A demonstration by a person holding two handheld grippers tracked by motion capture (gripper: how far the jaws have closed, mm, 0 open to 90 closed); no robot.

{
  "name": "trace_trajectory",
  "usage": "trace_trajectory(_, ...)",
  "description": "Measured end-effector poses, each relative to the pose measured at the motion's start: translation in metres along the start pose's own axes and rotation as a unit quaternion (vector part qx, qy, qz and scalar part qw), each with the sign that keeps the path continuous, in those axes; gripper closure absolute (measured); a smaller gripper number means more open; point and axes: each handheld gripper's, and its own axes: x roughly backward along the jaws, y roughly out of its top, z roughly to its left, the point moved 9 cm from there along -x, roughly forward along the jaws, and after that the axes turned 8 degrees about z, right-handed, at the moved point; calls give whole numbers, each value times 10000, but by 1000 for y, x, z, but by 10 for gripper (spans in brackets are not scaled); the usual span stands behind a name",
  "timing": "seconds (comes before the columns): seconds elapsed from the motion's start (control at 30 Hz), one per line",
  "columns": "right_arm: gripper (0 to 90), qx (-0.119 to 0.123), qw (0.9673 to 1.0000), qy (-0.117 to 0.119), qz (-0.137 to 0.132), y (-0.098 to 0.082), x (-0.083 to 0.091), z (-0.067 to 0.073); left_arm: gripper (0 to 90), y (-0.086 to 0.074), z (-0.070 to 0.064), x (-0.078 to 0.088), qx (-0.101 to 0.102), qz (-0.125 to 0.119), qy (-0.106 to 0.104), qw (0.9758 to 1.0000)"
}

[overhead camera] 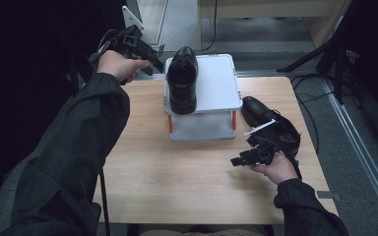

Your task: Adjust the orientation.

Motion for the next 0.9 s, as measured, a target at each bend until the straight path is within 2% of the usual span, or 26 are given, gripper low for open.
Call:
trace_trajectory(0.07,450,-8,10000,6,-15,1,0,0,532,-4,6,0,-72,-21,-26,10000)
trace_trajectory(0.27,449,26,10000,9,10,4,-2,0,527,-18,25,-10,-41,-13,-73,10000)
trace_trajectory(0.53,449,81,10000,16,28,8,-4,1,517,-41,45,-25,-11,-55,-192,9998)
trace_trajectory(0.67,449,99,9999,10,47,10,-5,2,509,-55,53,-32,15,-75,-252,9997)
trace_trajectory(0.8,449,124,9999,10,74,10,-7,2,501,-70,58,-40,-123,-97,-356,9992)
trace_trajectory(0.9,449,121,9999,6,84,10,-7,2,499,-82,61,-48,-150,-86,-412,9990)
